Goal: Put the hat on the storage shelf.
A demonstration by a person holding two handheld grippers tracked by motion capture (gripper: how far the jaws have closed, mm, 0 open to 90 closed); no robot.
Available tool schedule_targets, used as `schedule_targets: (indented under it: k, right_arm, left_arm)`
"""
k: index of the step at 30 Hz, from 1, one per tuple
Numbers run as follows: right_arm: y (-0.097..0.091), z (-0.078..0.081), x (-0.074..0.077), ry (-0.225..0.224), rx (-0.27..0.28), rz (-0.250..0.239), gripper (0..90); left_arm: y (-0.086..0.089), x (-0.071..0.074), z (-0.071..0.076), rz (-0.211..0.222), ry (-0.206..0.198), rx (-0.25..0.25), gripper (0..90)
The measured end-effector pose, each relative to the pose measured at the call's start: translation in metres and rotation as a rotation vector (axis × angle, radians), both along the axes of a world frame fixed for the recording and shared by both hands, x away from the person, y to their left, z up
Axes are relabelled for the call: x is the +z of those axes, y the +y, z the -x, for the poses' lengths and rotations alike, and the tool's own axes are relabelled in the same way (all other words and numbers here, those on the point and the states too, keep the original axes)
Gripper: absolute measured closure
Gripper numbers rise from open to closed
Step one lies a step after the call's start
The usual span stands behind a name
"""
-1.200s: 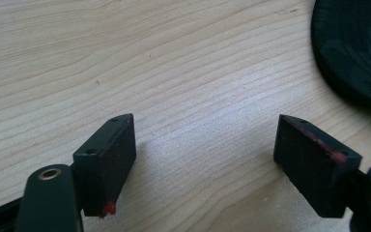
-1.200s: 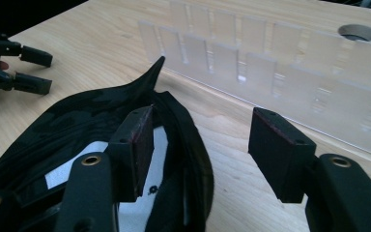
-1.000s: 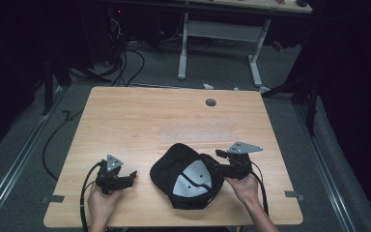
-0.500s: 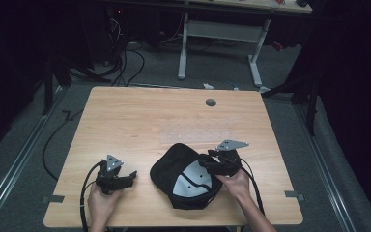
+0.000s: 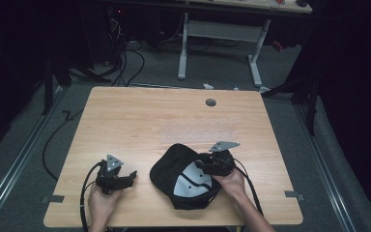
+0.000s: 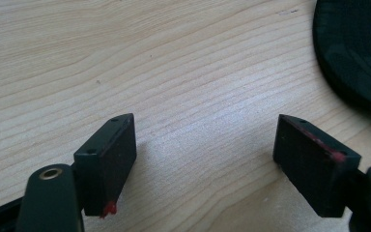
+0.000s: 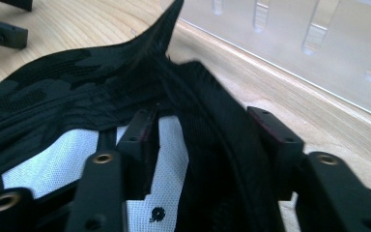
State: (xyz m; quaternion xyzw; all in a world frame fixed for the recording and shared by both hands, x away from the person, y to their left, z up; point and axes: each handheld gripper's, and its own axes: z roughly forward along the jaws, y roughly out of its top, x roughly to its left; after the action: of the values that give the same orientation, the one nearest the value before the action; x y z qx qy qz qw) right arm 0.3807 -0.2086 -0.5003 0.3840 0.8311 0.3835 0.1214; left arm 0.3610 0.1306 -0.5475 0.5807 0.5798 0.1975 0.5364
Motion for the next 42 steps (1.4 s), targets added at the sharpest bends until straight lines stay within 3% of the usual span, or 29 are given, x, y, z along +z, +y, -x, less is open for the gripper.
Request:
schedule_targets:
  k: [8, 17, 24, 42]
  right_arm:
    - [-0.001, 0.002, -0.001, -0.022, 0.001, 0.018, 65.2]
    - [-0.007, 0.005, -0.003, -0.029, 0.022, -0.014, 76.2]
    - [-0.011, 0.007, 0.000, -0.031, 0.016, -0.021, 78.9]
    - [-0.032, 0.014, 0.014, -0.024, -0.073, -0.052, 80.3]
  left_arm:
    - [0.000, 0.000, 0.000, 0.000, 0.000, 0.001, 23.6]
    - [0.000, 0.000, 0.000, 0.000, 0.000, 0.001, 23.6]
    - [0.000, 0.000, 0.000, 0.000, 0.000, 0.001, 23.6]
    - [-0.001, 0.000, 0.001, 0.004, 0.001, -0.002, 24.1]
